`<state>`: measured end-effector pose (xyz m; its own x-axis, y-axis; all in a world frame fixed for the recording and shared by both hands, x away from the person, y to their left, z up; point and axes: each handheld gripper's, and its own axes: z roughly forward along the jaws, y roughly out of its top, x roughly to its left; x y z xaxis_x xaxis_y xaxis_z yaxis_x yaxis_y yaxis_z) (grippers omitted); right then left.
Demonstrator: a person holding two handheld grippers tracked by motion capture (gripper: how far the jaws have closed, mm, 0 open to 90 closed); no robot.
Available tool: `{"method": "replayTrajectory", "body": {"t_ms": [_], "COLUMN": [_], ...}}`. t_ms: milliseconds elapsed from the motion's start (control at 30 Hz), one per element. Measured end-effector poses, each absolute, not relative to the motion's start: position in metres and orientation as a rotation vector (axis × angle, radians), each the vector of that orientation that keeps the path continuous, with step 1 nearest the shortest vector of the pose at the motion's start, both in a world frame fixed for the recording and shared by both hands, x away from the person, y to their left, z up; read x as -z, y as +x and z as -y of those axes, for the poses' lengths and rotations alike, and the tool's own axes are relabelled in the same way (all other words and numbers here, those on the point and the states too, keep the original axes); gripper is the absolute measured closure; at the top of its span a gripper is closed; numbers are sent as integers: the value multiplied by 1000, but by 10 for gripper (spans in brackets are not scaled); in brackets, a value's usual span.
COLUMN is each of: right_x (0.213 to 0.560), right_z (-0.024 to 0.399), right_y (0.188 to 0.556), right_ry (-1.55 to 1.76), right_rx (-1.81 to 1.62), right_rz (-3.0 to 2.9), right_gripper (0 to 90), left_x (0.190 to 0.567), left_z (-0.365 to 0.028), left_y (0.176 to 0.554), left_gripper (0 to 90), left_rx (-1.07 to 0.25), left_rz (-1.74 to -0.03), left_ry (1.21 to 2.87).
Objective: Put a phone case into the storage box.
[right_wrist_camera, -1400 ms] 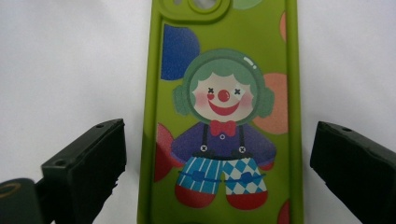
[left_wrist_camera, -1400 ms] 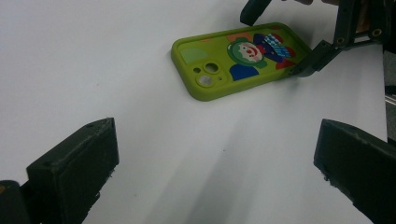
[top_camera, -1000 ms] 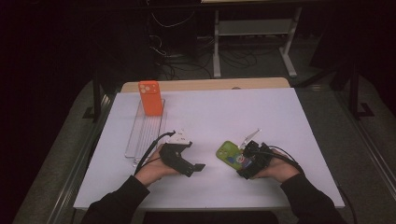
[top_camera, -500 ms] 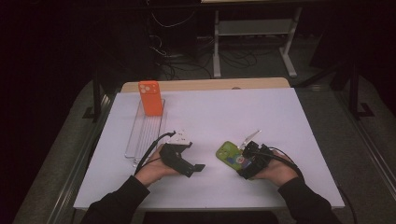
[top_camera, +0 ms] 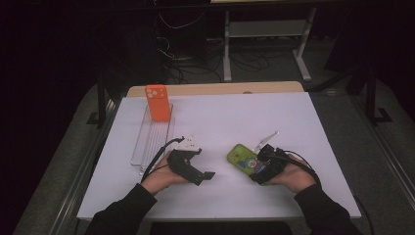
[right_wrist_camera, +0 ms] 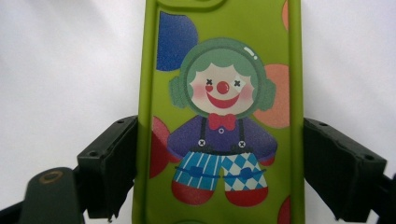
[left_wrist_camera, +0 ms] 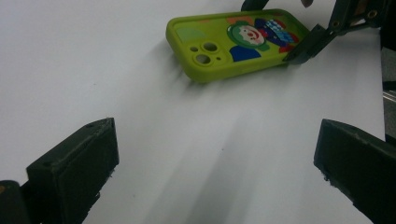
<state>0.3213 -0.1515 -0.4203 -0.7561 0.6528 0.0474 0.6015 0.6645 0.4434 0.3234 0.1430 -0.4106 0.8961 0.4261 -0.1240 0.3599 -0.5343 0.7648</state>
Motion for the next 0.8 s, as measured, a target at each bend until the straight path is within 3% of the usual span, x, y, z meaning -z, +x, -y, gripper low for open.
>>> {"method": "replayTrajectory", "body": {"t_ms": [800], "right_x": [378], "right_z": [159], "right_y": [364], "right_ry": [761], "right_rx": [-756], "right_rz": [-2809], "right_gripper": [152], "left_x": [377], "left_z": [-147], "left_y": [360], "left_gripper": [0], "left_rx": [-91], "left_rz": [-514], "left_ry": [2169]}}
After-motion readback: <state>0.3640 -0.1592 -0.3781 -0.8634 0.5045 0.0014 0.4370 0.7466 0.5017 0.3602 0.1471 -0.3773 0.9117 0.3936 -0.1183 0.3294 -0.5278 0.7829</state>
